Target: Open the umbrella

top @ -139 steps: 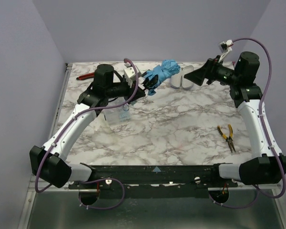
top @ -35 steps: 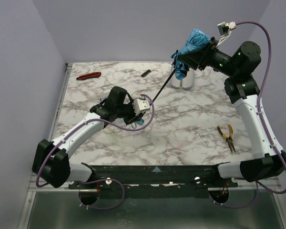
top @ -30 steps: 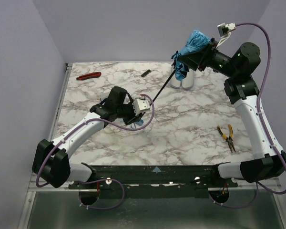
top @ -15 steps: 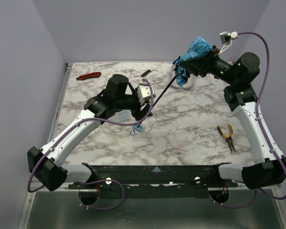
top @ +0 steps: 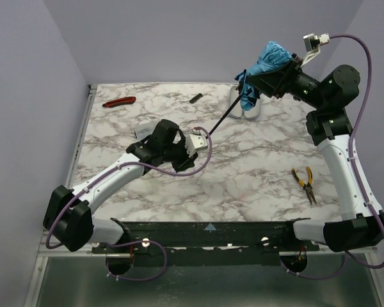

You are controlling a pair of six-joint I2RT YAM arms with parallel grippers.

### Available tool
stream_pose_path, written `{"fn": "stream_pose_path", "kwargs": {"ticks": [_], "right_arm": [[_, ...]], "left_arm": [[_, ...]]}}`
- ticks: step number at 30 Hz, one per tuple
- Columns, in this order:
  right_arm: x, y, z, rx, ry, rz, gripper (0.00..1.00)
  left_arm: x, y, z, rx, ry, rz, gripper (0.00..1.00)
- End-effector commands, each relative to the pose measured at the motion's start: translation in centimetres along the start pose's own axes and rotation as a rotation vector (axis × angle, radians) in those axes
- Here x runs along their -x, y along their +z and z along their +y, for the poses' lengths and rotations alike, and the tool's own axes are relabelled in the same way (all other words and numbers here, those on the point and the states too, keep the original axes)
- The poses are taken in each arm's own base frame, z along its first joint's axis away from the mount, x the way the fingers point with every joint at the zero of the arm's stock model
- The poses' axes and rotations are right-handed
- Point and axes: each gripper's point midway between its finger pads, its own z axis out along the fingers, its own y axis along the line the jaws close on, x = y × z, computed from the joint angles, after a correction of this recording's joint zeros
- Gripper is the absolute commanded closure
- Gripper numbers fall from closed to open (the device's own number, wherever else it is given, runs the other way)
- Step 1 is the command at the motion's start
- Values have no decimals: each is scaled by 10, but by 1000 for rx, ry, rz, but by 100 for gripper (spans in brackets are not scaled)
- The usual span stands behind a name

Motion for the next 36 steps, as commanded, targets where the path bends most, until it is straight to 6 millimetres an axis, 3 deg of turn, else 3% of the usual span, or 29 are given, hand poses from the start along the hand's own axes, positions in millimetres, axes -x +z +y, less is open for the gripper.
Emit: {"fn": "stream_pose_path", "kwargs": {"ticks": [1,4,7,13,19,23,28,36], "right_arm": [[40,-8,8,17,-47,-59,100],[45,-10,1,2,-49,-65,100],[38,-10,-2,19,-31,-54,100],[10,-12,-12,38,28,-7,100],[-21,-14,-3,105,51,58,100],[-35,-17,6,145,45,85,100],[-46,-19,20,206,21,107,100],[-48,-11,22,226,-19,70,100]], "left_arm": [[-73,-1,13,57,-28,164,72],[-91,-4,19,72,-51,201,72],[-75,-7,19,62,-46,151,68],[7,-24,16,17,-57,-48,42],[107,-64,10,-24,-5,-276,34],[160,-92,6,-43,7,-409,29],[205,-107,0,-71,-5,-489,24],[238,-91,-19,-171,-47,-512,21]]}}
